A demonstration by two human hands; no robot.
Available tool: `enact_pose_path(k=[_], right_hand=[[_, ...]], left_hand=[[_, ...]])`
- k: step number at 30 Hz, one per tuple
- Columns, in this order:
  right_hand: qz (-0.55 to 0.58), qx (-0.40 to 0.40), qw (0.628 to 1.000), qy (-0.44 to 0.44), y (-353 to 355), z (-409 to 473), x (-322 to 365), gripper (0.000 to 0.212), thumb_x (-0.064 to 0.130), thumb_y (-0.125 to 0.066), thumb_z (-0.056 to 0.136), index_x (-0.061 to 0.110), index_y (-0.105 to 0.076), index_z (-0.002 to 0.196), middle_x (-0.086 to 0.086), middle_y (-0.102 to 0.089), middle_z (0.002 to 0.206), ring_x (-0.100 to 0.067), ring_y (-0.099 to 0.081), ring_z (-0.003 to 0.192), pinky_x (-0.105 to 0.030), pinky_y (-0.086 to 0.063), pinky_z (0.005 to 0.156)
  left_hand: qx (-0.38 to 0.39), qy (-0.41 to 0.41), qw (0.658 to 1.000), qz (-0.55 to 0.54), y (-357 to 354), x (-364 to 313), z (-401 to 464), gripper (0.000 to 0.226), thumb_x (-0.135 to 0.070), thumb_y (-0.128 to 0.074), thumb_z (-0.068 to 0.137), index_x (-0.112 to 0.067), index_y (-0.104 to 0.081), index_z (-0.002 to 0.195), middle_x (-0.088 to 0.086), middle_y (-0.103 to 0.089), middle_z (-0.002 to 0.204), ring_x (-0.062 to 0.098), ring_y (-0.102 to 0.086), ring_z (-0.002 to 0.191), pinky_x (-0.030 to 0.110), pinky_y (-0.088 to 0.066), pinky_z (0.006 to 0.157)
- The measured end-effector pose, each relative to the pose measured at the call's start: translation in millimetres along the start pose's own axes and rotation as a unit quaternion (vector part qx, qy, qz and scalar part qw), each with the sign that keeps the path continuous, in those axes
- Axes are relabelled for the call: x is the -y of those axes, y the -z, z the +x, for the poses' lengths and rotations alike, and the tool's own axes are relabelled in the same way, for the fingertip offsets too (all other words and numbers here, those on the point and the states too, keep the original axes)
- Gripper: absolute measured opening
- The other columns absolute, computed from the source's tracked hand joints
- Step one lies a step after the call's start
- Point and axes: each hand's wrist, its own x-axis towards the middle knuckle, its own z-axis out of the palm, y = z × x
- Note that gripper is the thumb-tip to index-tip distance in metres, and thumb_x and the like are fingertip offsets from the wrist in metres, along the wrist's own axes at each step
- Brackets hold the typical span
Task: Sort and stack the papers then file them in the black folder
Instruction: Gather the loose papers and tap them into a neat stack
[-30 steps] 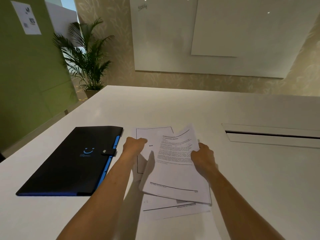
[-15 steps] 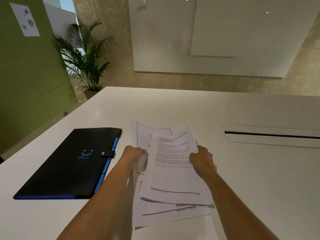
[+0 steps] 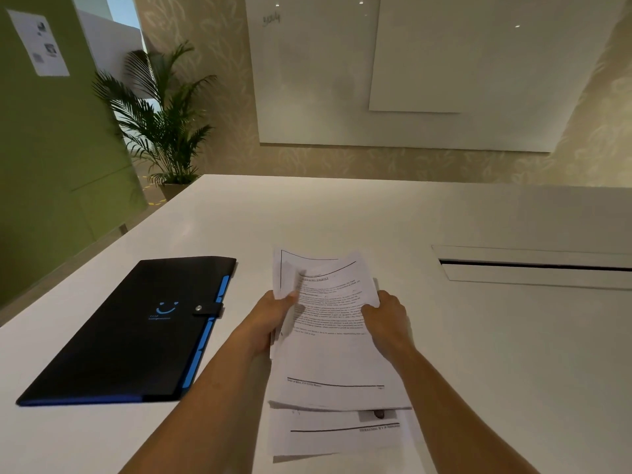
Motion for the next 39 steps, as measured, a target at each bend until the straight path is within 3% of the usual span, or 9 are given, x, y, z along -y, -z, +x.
enact_pose_path(k=[3, 7, 13, 18, 21, 24, 28, 35, 39], right_hand=[[-0.015, -0.011, 1.0, 0.018, -1.8, -1.1, -1.9, 0.013, 0.015, -0.05, 0.085, 0.01, -0.058, 0.094, -0.01, -0.063, 0.099, -0.031, -0.06, 0.092, -0.046, -0.054, 0.078], [-0.051, -0.026, 0.998, 0.041, -5.0, -2.7, -6.4, 0.02, 0.016, -0.053, 0.088, 0.007, -0.057, 0.105, -0.012, -0.062, 0.106, -0.032, -0.059, 0.095, -0.05, -0.052, 0.084], [-0.036, -0.042, 0.997, 0.044, -5.5, -1.2, -9.2, 0.026, 0.022, -0.059, 0.086, 0.013, -0.06, 0.11, -0.008, -0.062, 0.107, -0.027, -0.059, 0.094, -0.046, -0.052, 0.083], [0.179, 0.001, 0.984, -0.006, 7.7, 1.5, -10.6, 0.036, 0.039, -0.07, 0.076, 0.038, -0.057, 0.11, 0.011, -0.072, 0.101, -0.012, -0.07, 0.084, -0.034, -0.057, 0.069], [0.383, 0.079, 0.919, -0.037, 21.2, 12.1, -10.3, 0.04, 0.018, -0.074, 0.081, 0.018, -0.061, 0.118, -0.006, -0.076, 0.103, -0.026, -0.073, 0.09, -0.038, -0.06, 0.07], [0.417, 0.145, 0.897, -0.007, 35.1, 16.9, -2.3, 0.025, 0.004, -0.065, 0.089, 0.007, -0.068, 0.114, -0.014, -0.073, 0.111, -0.029, -0.072, 0.095, -0.035, -0.06, 0.072], [0.285, 0.039, 0.95, 0.123, 51.9, 21.8, 25.4, 0.023, 0.007, -0.065, 0.092, 0.018, -0.067, 0.112, 0.0, -0.074, 0.108, -0.017, -0.072, 0.095, -0.032, -0.06, 0.079], [0.246, -0.115, 0.92, 0.282, 82.0, 13.9, 82.7, 0.022, 0.019, -0.059, 0.096, 0.022, -0.052, 0.117, 0.004, -0.065, 0.111, -0.012, -0.066, 0.1, -0.027, -0.059, 0.078], [0.248, -0.136, 0.913, 0.296, 84.6, 9.3, 86.8, 0.04, 0.019, -0.066, 0.09, 0.025, -0.042, 0.122, 0.014, -0.057, 0.107, 0.007, -0.061, 0.093, -0.014, -0.054, 0.067]], left_hand=[[0.034, -0.028, 0.999, -0.019, 0.0, 2.8, 4.3, 0.043, -0.042, -0.063, 0.088, -0.014, -0.063, 0.12, 0.009, -0.075, 0.103, 0.028, -0.071, 0.093, 0.037, -0.058, 0.075], [0.024, -0.028, 0.999, -0.013, 1.5, 2.6, 6.6, 0.057, -0.062, -0.063, 0.079, -0.023, -0.062, 0.121, -0.001, -0.069, 0.117, 0.023, -0.064, 0.108, 0.039, -0.048, 0.097], [0.025, -0.101, 0.993, 0.046, 2.0, 11.2, 7.8, 0.048, 0.008, -0.069, 0.081, -0.007, -0.054, 0.125, 0.014, -0.065, 0.119, 0.034, -0.061, 0.112, 0.049, -0.052, 0.093], [0.014, -0.148, 0.989, -0.006, 4.2, 1.3, -0.5, 0.057, 0.002, -0.069, 0.084, -0.016, -0.042, 0.131, 0.009, -0.059, 0.126, 0.03, -0.058, 0.114, 0.048, -0.053, 0.092], [0.029, -0.175, 0.984, -0.015, 6.5, -14.9, -5.0, 0.06, -0.001, -0.07, 0.084, -0.019, -0.041, 0.134, 0.008, -0.059, 0.127, 0.031, -0.058, 0.114, 0.054, -0.051, 0.093], [0.044, -0.208, 0.977, 0.0, 6.2, -31.1, -7.7, 0.059, -0.004, -0.07, 0.085, -0.02, -0.04, 0.133, 0.007, -0.059, 0.127, 0.028, -0.058, 0.116, 0.052, -0.052, 0.093], [0.0, -0.278, 0.96, 0.033, -3.2, -59.9, -11.0, 0.049, -0.009, -0.069, 0.087, -0.022, -0.041, 0.125, 0.002, -0.058, 0.124, 0.023, -0.059, 0.114, 0.046, -0.055, 0.089], [-0.094, -0.438, 0.893, 0.04, -25.2, -114.1, -19.9, 0.041, -0.016, -0.063, 0.091, -0.027, -0.036, 0.119, -0.013, -0.053, 0.112, 0.013, -0.061, 0.101, 0.018, -0.058, 0.071], [-0.096, -0.461, 0.882, 0.01, -33.0, -114.3, -20.3, 0.048, -0.018, -0.065, 0.09, -0.028, -0.031, 0.122, -0.005, -0.052, 0.118, 0.017, -0.061, 0.102, 0.022, -0.059, 0.075]])
